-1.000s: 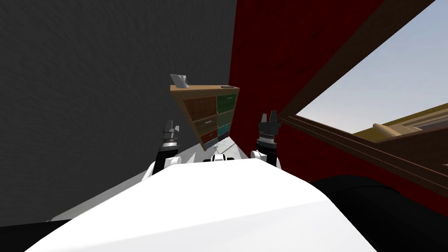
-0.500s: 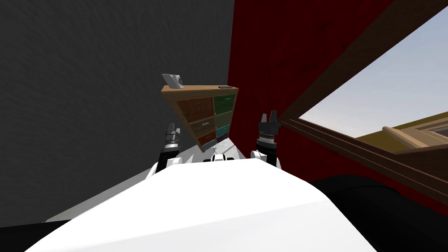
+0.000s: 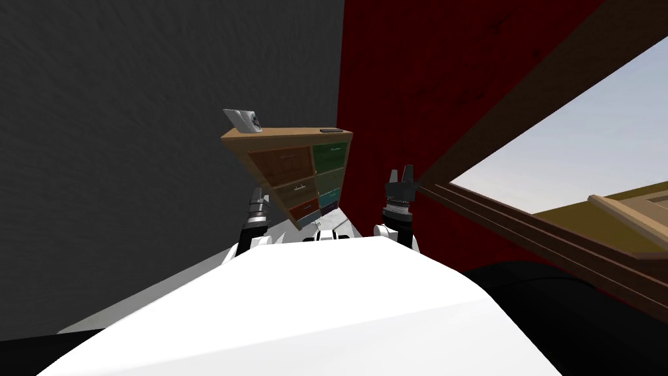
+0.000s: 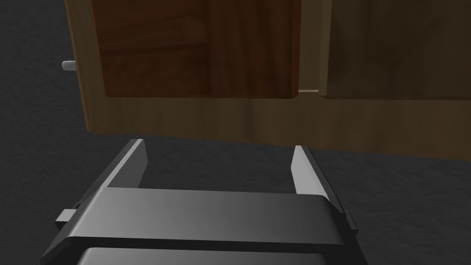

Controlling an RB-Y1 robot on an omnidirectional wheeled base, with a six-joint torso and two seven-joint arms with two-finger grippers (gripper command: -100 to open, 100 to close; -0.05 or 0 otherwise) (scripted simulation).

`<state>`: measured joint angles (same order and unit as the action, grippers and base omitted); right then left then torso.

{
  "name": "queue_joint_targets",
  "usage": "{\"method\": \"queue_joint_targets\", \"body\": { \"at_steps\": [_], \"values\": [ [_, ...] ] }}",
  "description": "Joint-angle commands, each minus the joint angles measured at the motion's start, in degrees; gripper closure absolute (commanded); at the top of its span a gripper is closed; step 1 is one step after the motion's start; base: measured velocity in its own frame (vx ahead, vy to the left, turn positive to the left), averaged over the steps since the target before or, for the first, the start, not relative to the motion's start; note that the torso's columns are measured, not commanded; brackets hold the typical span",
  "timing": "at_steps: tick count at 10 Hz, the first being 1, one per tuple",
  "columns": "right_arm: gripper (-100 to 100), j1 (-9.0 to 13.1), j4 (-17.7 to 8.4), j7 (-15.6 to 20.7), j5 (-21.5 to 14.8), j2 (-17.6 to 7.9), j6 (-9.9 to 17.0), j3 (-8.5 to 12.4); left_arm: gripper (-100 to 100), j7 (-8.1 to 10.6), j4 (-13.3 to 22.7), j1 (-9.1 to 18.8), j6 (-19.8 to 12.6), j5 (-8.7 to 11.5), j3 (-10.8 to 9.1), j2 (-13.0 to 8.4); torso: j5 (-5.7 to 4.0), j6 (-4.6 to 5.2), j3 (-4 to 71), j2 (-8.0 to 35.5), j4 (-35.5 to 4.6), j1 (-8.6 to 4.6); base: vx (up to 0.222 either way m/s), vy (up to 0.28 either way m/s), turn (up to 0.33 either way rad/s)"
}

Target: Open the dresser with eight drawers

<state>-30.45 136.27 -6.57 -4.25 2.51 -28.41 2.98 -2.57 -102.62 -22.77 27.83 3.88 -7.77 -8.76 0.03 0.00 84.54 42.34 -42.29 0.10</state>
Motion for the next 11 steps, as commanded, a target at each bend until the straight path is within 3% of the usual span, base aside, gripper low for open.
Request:
{"method": "queue_joint_targets", "body": {
  "at_steps": [1, 8, 10, 11],
  "values": [
    [0, 0.0, 0.0, 0.0, 0.0, 0.0, 0.0, 0.0, -100, -0.13, 3.6, 0.9, 1.1, 0.1, -0.37, 0.2, 0.00, 0.00, 0.0, 0.0, 0.0, -0.01, 0.077, -0.096, 0.035],
    [0, 0.0, 0.0, 0.0, 0.0, 0.0, 0.0, 0.0, -100, -0.27, 13.3, 3.1, 3.8, 0.5, -1.62, 1.5, -0.04, 0.00, 0.0, 0.0, 0.0, -0.12, 0.090, -0.110, 0.038],
    [0, 0.0, 0.0, 0.0, 0.0, 0.0, 0.0, 0.0, -100, -0.30, 15.8, 3.7, 4.5, 0.6, -1.94, 2.5, -0.01, 0.01, 0.0, 0.0, 0.0, -0.06, 0.075, -0.115, 0.034],
    [0, 0.0, 0.0, 0.0, 0.0, 0.0, 0.0, 0.0, -100, -0.33, 17.7, 4.1, 5.0, 0.7, -2.20, 4.2, -0.03, 0.01, 0.0, 0.0, 0.0, -0.12, 0.090, -0.120, 0.038]
  ]
}}
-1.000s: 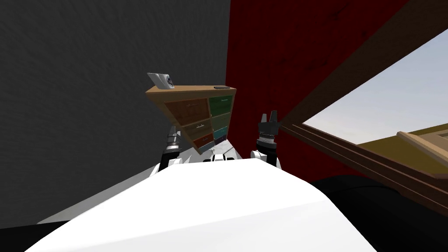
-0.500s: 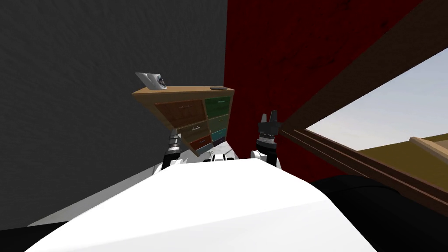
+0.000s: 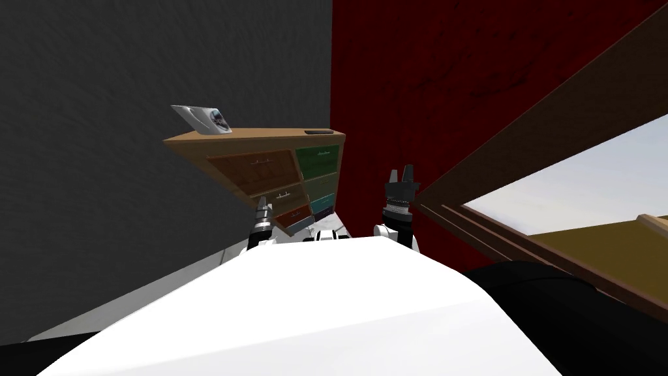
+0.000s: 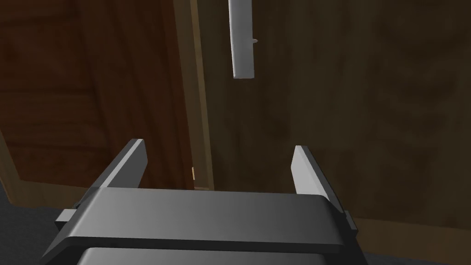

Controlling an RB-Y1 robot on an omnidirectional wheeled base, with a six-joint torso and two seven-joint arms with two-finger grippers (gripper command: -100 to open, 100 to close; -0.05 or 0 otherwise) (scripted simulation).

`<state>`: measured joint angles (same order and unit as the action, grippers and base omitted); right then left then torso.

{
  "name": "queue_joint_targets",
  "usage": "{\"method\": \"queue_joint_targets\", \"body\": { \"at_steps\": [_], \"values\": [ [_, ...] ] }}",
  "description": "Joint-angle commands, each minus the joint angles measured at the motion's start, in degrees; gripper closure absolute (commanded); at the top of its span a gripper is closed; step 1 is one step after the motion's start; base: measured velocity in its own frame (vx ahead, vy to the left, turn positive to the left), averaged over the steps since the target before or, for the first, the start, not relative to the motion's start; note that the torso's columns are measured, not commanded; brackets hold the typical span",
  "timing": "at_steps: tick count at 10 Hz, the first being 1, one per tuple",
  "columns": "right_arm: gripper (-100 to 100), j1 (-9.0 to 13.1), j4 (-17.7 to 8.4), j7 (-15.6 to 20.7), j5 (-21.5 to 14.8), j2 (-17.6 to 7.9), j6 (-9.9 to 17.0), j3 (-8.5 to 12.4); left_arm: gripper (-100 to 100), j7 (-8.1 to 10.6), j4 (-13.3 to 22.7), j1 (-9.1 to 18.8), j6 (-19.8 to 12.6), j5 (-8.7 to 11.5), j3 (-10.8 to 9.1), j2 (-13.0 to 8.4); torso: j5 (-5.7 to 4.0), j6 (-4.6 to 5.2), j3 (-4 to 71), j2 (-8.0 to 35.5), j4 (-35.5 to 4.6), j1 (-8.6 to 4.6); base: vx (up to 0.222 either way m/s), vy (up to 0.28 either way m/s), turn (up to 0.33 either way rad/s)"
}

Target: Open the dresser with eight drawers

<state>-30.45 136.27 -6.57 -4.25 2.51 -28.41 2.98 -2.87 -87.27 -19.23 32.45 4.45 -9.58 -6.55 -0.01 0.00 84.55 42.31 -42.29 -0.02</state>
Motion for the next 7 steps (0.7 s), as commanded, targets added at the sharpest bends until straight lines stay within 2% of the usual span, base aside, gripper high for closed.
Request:
{"method": "queue_joint_targets", "body": {
  "at_steps": [1, 2, 3, 4, 6, 7],
  "values": [
    [0, 0.0, 0.0, 0.0, 0.0, 0.0, 0.0, 0.0, -100, -0.03, 2.4, 0.6, 0.4, 0.1, -0.38, 2.0, -0.01, 0.00, 0.0, -0.1, 0.0, -0.02, 0.067, -0.098, 0.022],
    [0, 0.0, 0.0, 0.0, 0.0, 0.0, 0.0, 0.0, -100, -0.05, 3.7, 0.9, 0.8, 0.2, -0.56, 4.1, 0.01, 0.00, 0.0, 0.0, 0.0, 0.08, 0.057, -0.080, 0.024],
    [0, 0.0, 0.0, 0.0, 0.0, 0.0, 0.0, 0.0, -100, -0.05, 4.1, 1.0, 0.9, 0.2, -0.61, 5.2, 0.03, 0.00, 0.0, 0.0, 0.0, 0.11, 0.048, -0.061, 0.020],
    [0, 0.0, 0.0, 0.0, 0.0, 0.0, 0.0, 0.0, -100, -0.07, 4.0, 1.1, 0.9, 0.2, -0.58, 4.4, 0.03, 0.00, 0.0, 0.0, 0.0, 0.13, 0.019, -0.026, 0.004],
    [0, 0.0, 0.0, 0.0, 0.0, 0.0, 0.0, 0.0, -100, 0.00, 2.0, 1.4, -1.5, 0.4, -1.03, 4.0, 0.04, 0.00, 0.0, 0.0, 0.0, 0.17, 0.055, 0.002, -0.008],
    [0, 0.0, 0.0, 0.0, 0.0, 0.0, 0.0, 0.0, -100, -0.03, 2.4, 1.4, -0.9, 0.4, -0.93, 4.1, 0.03, 0.00, 0.1, -0.1, 0.0, 0.11, 0.032, 0.006, -0.002]
  ]
}}
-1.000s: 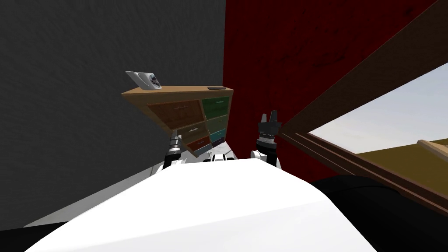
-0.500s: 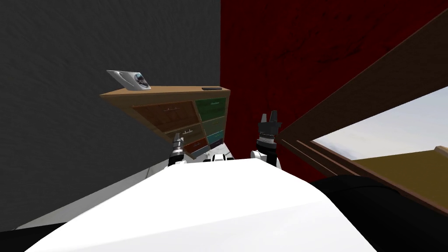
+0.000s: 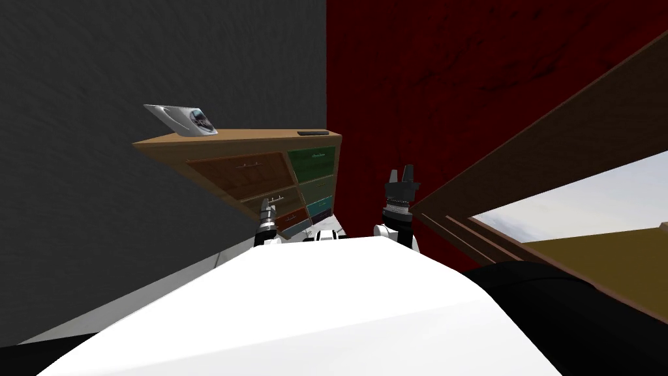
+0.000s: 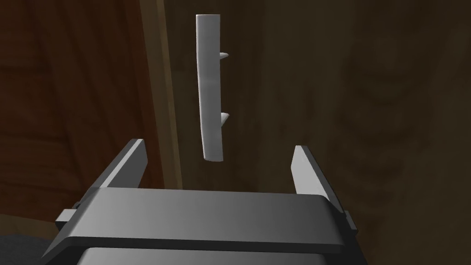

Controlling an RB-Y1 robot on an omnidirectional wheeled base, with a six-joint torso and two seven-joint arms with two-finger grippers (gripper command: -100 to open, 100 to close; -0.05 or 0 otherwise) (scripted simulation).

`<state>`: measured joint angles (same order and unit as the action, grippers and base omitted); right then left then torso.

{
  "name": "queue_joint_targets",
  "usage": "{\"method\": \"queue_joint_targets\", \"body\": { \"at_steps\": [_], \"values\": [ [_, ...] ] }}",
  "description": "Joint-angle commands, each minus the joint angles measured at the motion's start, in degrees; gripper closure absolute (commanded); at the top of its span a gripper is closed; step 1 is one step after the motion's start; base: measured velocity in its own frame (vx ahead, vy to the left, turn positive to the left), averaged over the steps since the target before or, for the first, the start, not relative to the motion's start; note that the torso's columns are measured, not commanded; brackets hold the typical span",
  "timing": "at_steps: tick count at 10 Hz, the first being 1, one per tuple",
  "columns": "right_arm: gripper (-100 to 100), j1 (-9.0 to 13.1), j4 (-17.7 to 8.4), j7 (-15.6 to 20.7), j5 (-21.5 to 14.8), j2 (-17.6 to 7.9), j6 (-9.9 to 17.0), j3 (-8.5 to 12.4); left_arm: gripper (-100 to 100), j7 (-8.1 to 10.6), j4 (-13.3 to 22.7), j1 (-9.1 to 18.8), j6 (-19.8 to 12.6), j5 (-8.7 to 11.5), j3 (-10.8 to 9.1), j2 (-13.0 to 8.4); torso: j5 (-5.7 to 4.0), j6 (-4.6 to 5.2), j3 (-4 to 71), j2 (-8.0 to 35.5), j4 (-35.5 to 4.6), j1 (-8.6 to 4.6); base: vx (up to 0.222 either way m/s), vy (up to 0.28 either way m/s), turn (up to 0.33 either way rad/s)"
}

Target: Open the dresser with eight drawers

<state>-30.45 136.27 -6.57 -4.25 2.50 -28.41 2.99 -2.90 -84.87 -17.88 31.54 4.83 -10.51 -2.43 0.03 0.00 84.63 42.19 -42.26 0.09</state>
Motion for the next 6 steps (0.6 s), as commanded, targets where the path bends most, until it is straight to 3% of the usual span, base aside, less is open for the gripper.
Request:
{"method": "queue_joint_targets", "body": {
  "at_steps": [1, 3, 6],
  "values": [
    [0, 0.0, 0.0, 0.0, 0.0, 0.0, 0.0, 0.0, 100, -0.01, 1.3, -0.2, 1.4, -0.1, 0.25, 0.3, -0.02, 0.00, -0.1, 0.1, 0.0, -0.08, -0.023, 0.004, 0.011],
    [0, 0.0, 0.0, 0.0, 0.0, 0.0, 0.0, 0.0, 100, 0.03, -0.8, -0.7, 0.1, -0.2, 0.48, 0.2, 0.15, 0.06, 0.0, -0.1, 0.1, 0.11, -0.068, -0.038, 0.014],
    [0, 0.0, 0.0, 0.0, 0.0, 0.0, 0.0, 0.0, 100, 0.11, -2.2, -1.4, -1.1, -0.2, 0.73, 0.1, -0.03, 0.01, -0.1, 0.2, -0.1, -0.10, -0.161, -0.080, 0.012]
  ]
}}
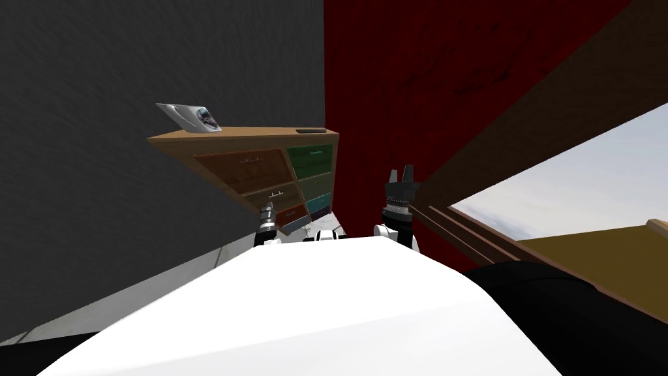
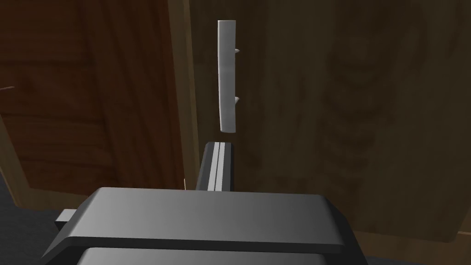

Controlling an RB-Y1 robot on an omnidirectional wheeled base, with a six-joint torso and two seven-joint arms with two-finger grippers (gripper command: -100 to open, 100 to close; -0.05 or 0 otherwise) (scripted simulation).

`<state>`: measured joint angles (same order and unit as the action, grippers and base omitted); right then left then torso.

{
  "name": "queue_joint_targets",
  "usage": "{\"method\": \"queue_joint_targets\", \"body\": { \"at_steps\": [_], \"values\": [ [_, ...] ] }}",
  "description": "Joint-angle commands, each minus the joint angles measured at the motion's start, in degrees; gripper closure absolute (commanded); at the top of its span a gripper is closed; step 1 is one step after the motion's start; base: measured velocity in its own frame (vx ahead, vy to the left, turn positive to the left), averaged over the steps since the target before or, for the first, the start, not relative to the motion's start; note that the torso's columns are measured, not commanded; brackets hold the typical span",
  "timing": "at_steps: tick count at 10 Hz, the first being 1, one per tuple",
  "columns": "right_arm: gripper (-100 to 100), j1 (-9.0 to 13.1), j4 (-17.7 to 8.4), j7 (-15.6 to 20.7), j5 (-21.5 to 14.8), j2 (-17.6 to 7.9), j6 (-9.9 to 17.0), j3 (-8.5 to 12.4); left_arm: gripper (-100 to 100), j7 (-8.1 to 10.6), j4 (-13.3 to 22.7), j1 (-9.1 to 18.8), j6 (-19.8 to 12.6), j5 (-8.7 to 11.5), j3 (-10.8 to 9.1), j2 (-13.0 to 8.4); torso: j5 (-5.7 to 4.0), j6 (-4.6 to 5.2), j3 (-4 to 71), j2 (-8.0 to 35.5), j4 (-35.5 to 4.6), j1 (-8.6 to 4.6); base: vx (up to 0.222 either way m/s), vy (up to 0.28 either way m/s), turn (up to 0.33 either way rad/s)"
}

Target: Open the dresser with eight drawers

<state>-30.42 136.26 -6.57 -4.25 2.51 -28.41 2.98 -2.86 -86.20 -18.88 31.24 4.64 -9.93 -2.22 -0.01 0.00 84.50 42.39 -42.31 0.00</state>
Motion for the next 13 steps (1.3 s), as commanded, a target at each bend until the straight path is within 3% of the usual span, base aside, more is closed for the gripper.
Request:
{"method": "queue_joint_targets", "body": {
  "at_steps": [1, 2, 5, 7, 8, 10, 13],
  "values": [
    [0, 0.0, 0.0, 0.0, 0.0, 0.0, 0.0, 0.0, 100, 0.03, -0.5, -0.3, -0.4, 0.0, 0.10, 0.0, 0.01, 0.00, 0.0, 0.0, 0.0, 0.01, -0.078, -0.037, 0.004],
    [0, 0.0, 0.0, 0.0, 0.0, 0.0, 0.0, 0.0, -100, 0.04, -0.6, -0.3, -0.5, 0.0, 0.08, -2.1, 0.04, 0.00, 0.2, -0.3, 0.1, 0.13, -0.012, -0.006, -0.002],
    [0, 0.0, 0.0, 0.0, 0.0, 0.0, 0.0, 0.0, -100, 0.02, -0.7, -0.2, -0.2, 0.1, -0.04, -5.1, 0.03, 0.00, 0.2, -0.3, 0.1, 0.07, 0.027, 0.013, 0.001],
    [0, 0.0, 0.0, 0.0, 0.0, 0.0, 0.0, 0.0, -100, 0.00, -0.1, 0.3, 0.6, 0.2, -0.42, -5.4, 0.02, 0.00, 0.2, -0.3, 0.1, 0.06, 0.127, 0.058, 0.000],
    [0, 0.0, 0.0, 0.0, 0.0, 0.0, 0.0, 0.0, -100, 0.00, 0.5, 0.6, 0.8, 0.3, -0.53, -2.8, 0.04, 0.00, 0.2, -0.3, 0.1, 0.12, 0.158, 0.073, -0.002],
    [0, 0.0, 0.0, 0.0, 0.0, 0.0, 0.0, 0.0, -100, 0.00, 0.6, 0.6, 0.9, 0.3, -0.56, -0.2, -0.01, -0.01, 0.0, 0.0, 0.0, -0.08, 0.068, 0.033, 0.000],
    [0, 0.0, 0.0, 0.0, 0.0, 0.0, 0.0, 0.0, -100, 0.20, -1.9, 0.4, -1.6, 0.7, -0.91, -1.3, -0.01, 0.00, 0.0, -0.1, 0.0, -0.01, 0.054, 0.009, -0.011]
  ]
}}
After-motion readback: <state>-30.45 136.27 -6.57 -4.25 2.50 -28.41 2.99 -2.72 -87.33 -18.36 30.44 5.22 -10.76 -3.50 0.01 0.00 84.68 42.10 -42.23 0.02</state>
